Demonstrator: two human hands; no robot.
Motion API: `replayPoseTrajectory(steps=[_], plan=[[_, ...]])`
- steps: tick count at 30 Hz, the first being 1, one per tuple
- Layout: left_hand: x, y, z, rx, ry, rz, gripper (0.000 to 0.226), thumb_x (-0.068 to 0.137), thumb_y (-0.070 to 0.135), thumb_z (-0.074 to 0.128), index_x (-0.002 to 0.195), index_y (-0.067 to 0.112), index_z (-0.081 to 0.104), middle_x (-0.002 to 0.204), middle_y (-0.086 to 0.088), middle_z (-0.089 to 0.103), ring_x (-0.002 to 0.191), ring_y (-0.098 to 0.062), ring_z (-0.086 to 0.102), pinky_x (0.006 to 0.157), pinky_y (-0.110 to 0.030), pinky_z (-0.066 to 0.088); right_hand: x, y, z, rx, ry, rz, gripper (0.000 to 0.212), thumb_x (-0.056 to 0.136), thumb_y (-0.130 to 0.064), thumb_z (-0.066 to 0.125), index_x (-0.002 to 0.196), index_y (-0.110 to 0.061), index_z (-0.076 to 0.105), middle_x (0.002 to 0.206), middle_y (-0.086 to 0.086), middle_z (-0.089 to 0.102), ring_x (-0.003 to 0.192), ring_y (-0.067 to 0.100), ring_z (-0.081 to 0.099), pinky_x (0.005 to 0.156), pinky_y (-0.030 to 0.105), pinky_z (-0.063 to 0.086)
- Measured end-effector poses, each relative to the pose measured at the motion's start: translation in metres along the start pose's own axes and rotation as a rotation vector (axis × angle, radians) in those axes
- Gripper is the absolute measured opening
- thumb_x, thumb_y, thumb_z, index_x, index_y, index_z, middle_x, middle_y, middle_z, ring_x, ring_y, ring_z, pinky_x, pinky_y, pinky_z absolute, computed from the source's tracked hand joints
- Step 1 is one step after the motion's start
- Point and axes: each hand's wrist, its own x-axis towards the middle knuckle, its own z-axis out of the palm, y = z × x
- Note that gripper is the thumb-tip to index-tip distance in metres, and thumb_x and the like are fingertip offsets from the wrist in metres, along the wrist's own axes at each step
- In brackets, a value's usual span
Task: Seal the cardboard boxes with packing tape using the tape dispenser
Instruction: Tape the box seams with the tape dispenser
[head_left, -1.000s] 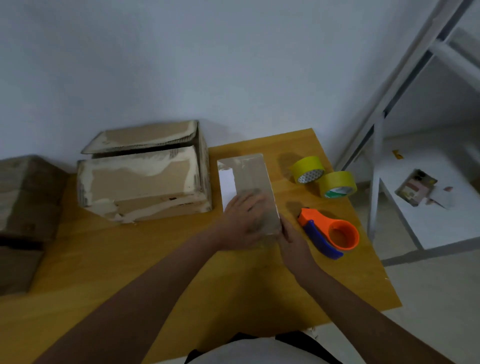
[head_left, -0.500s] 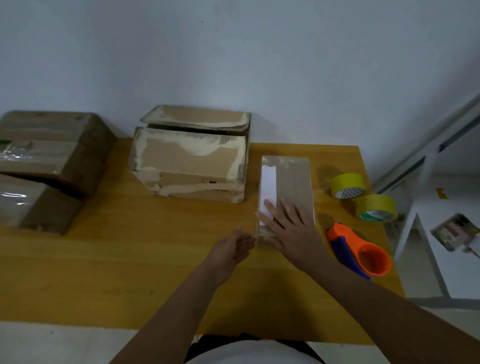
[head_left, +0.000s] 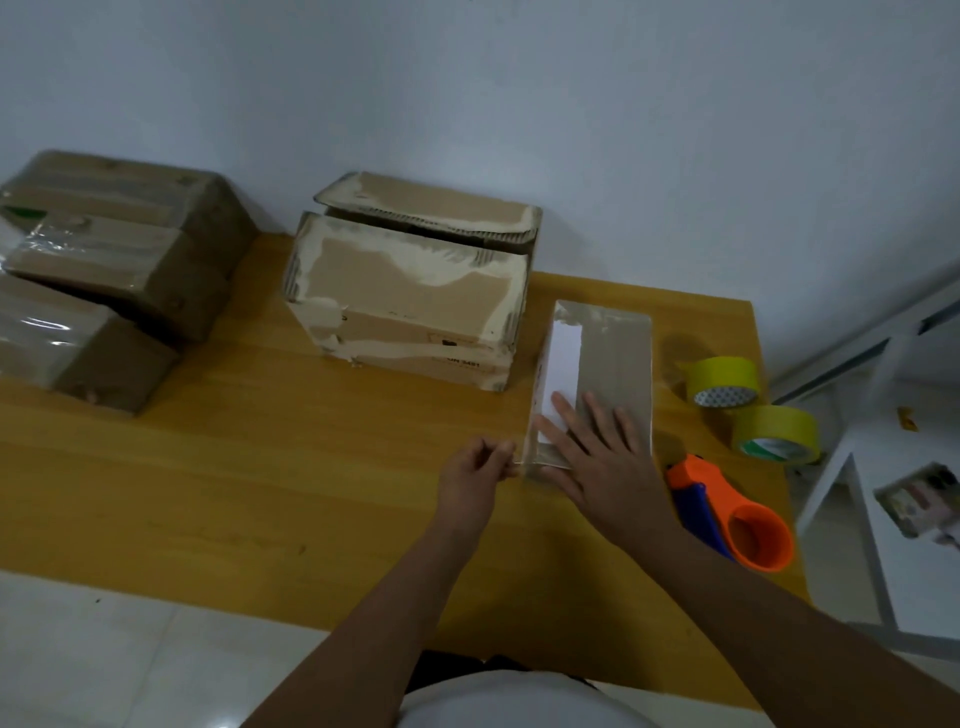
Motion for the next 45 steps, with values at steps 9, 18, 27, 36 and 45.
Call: replayPoseTrajectory(steps=[9, 18, 27, 36, 45], plan=[[0.006, -0.008, 0.018, 0.286, 0.007, 0.144, 0.022, 0.103, 0.024, 0.051, 0.088, 0.009, 0.057, 0.073, 0.003, 0.057, 0.06, 0.001, 0.049, 0.057, -0.015, 0.039, 0.001, -0.001, 0.0, -0.015, 0.009, 0.016, 0.062, 0.099, -0.061, 0.013, 0.155, -0.034, 0.013, 0.164, -0.002, 0.008, 0.15, 0.029, 0.009, 0.118, 0.053, 0.019], [0.012, -0.017, 0.033, 0.402, -0.047, 0.283, 0.018, 0.106, 0.023, 0.041, 0.104, 0.009, 0.052, 0.093, -0.005, 0.056, 0.074, -0.013, 0.051, 0.062, -0.026, 0.042, 0.004, -0.003, 0.01, -0.033, 0.05, 0.039, 0.062, 0.099, -0.058, 0.019, 0.155, -0.033, 0.01, 0.164, -0.002, 0.009, 0.15, 0.031, 0.013, 0.116, 0.054, 0.021], [0.037, -0.02, 0.032, 0.479, -0.099, 0.085, 0.017, 0.105, 0.015, 0.042, 0.107, 0.002, 0.053, 0.104, -0.012, 0.056, 0.089, -0.021, 0.054, 0.068, -0.027, 0.043, 0.005, -0.002, 0.011, -0.058, 0.039, 0.037, 0.063, 0.098, -0.058, 0.016, 0.155, -0.033, 0.005, 0.164, -0.002, 0.003, 0.15, 0.031, 0.007, 0.117, 0.055, 0.018], [-0.025, -0.01, 0.012, 0.52, -0.16, 0.386, 0.05, 0.102, 0.005, 0.047, 0.147, 0.022, 0.039, 0.098, 0.011, 0.063, 0.073, 0.008, 0.056, 0.068, -0.006, 0.039, 0.004, -0.001, 0.014, -0.024, 0.079, 0.027, 0.063, 0.099, -0.058, 0.02, 0.155, -0.034, 0.006, 0.164, -0.003, 0.005, 0.15, 0.031, 0.008, 0.118, 0.054, 0.016], [-0.012, 0.016, 0.008, 0.543, -0.183, 0.377, 0.037, 0.1, 0.019, 0.057, 0.136, 0.016, 0.058, 0.105, 0.0, 0.074, 0.079, -0.001, 0.064, 0.071, -0.013, 0.05, 0.004, -0.001, 0.013, -0.018, 0.068, 0.026, 0.064, 0.097, -0.059, 0.022, 0.155, -0.034, 0.008, 0.164, -0.003, 0.006, 0.15, 0.031, 0.012, 0.117, 0.054, 0.018]])
